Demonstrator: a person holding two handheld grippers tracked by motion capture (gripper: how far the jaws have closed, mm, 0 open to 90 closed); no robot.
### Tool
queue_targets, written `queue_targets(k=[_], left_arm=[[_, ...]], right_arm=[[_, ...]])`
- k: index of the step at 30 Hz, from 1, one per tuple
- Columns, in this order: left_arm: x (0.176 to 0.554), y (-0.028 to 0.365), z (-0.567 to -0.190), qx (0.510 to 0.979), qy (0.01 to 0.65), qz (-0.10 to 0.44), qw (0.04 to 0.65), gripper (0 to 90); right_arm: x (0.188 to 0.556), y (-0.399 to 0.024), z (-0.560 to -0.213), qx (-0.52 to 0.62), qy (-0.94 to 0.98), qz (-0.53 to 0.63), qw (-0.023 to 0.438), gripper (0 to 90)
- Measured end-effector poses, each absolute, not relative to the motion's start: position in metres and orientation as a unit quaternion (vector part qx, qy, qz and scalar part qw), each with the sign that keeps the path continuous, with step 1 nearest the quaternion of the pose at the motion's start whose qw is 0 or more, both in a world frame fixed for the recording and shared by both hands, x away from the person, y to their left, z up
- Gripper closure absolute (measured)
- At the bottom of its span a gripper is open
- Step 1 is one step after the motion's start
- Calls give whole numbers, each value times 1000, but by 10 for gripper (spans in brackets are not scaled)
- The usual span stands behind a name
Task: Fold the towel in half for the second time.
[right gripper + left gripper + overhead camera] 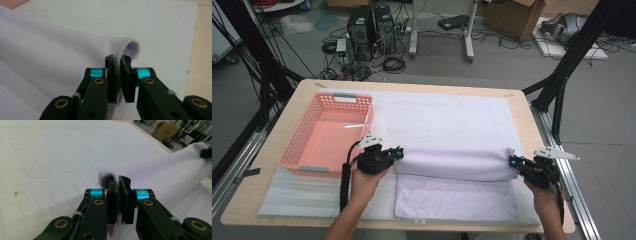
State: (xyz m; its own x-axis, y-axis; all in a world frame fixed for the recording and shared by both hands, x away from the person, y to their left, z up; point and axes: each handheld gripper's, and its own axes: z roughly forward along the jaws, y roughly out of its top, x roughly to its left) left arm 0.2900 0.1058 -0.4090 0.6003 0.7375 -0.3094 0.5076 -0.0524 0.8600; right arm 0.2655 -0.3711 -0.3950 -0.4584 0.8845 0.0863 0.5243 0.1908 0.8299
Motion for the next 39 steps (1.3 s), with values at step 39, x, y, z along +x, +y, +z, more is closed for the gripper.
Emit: queue_targets(k=[39], left_arm=[[224,105,-427,746,393,66,534,826]], right_arm=[[196,-376,-408,473,743,436,184,858]])
